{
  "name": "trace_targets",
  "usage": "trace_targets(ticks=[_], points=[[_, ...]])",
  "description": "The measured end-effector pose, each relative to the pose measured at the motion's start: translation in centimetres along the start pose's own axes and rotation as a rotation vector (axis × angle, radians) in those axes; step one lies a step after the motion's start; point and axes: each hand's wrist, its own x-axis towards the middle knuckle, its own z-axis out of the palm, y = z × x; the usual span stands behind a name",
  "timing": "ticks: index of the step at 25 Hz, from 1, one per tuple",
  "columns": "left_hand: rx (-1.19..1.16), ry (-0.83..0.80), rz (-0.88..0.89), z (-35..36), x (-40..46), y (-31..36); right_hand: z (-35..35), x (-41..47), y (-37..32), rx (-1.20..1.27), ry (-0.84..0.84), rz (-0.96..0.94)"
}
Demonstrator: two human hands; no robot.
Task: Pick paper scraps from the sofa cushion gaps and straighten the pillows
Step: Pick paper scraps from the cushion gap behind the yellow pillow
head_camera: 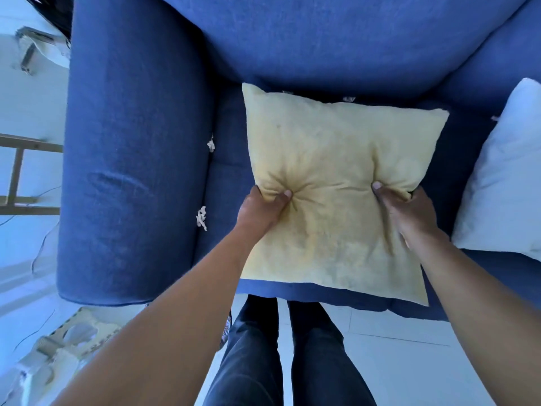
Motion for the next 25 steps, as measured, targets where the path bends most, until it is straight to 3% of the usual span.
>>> trace_targets(ticks=[3,7,10,14,19,25], points=[[-0.037,0.038,0.002,-1.9,0.1,0.0,0.2,-0.7,-1.9,-0.087,0.111,-0.108],[-0.15,0.334,0.052,-4.1,-1.2,-3.6,2.4,-3.6,-6.6,-0.203,0.123,-0.452],[-0.201,0.497,-0.059,-5.0,-1.7,-7.0,6.0,-5.8,-10.6,-0.286,-0.03,-0.727],[-0.269,0.601,-0.237,-5.2,-0.9,-10.8,13.3,-7.3,-13.9,-0.435,-0.334,-0.924],[-0.387,0.622,-0.349,-4.1,3.2,-12.4,21.8,-6.6,-15.2,-0.591,-0.546,-0.962],[-0.687,0.737,-0.545,-2.7,9.8,-12.8,27.5,-3.9,-13.0,-0.712,-0.481,-0.923]])
